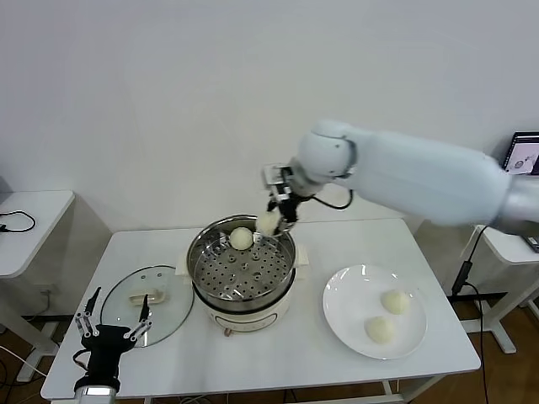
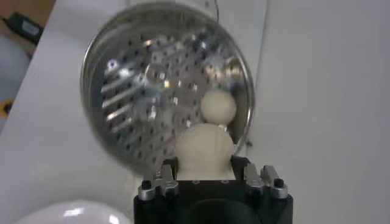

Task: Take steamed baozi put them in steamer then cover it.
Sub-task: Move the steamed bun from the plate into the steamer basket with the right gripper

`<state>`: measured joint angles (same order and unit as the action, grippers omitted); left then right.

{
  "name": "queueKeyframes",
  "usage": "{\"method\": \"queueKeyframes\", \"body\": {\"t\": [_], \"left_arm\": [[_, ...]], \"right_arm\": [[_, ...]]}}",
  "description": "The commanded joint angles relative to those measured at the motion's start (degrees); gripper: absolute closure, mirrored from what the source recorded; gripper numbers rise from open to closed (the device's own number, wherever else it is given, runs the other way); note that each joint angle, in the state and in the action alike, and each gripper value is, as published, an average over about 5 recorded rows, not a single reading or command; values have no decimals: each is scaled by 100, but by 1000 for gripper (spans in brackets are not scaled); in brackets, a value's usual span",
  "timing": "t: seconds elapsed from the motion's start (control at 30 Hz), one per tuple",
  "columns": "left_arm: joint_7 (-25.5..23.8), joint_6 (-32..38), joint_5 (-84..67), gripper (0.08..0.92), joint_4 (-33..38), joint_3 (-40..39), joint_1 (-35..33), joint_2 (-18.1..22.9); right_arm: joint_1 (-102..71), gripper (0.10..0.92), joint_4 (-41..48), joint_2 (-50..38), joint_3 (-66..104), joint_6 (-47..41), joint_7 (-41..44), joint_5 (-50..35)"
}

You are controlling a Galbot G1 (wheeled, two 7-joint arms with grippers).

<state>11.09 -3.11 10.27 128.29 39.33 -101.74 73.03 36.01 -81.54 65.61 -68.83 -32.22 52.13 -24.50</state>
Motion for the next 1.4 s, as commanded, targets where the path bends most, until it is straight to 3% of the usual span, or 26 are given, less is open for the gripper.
{"method": "queueKeyframes", "body": {"t": [0.03,0.43,0.87,0.97,1.23,1.4], "left_arm": [[-3,-5,-9,177,11,28,6,1],[37,16,-30,177,-3,95,-20,52],[35,17,-34,177,-27,68,30,55],[37,17,-31,177,-22,60,26,62],[33,13,-28,177,33,61,18,73],[32,12,-27,177,50,54,11,76]], "right_arm": [[-432,465,856,1498,-70,-408,-359,-323],[-1158,467,2014,2392,-36,-531,-488,40],[-1497,465,2374,2483,36,-510,-539,248],[-1494,424,2363,2477,60,-478,-550,203],[-977,222,1976,2149,84,-336,-92,237],[-201,203,1335,1455,30,15,515,263]]}}
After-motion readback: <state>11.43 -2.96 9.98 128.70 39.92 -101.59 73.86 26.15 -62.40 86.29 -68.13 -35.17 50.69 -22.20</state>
